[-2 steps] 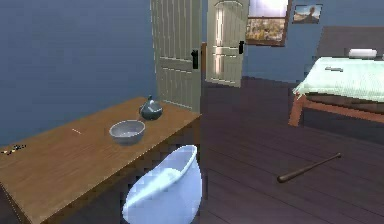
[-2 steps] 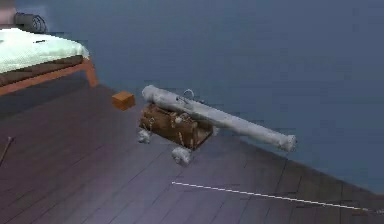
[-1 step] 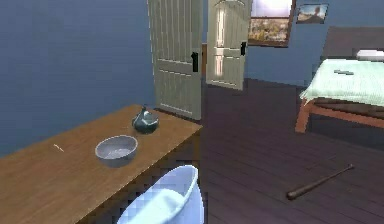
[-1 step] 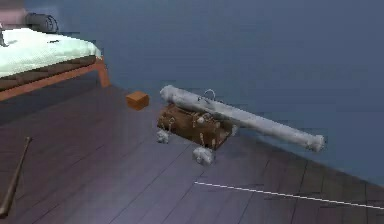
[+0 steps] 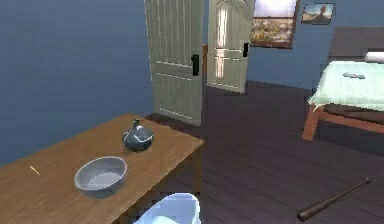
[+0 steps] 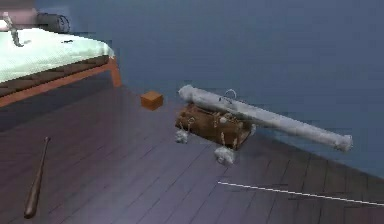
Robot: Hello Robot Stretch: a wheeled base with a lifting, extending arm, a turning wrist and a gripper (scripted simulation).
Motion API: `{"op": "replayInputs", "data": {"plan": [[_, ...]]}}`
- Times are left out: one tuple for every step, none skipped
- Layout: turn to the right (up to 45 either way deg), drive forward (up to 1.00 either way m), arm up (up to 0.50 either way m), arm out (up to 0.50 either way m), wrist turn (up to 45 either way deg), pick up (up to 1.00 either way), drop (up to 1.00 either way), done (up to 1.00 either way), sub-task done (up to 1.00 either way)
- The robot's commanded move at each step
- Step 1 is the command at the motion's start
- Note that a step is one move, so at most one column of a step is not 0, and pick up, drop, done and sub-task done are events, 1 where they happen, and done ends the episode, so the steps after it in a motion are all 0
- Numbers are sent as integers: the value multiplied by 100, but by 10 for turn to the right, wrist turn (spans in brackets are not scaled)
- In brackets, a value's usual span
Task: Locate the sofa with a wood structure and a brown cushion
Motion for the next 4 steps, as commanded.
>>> {"op": "replayInputs", "data": {"plan": [[390,0,0,0,0,0,0,0,0],[30,0,0,0,0,0,0,0,0],[0,50,0,0,0,0,0,0,0],[-390,0,0,0,0,0,0,0,0]]}}
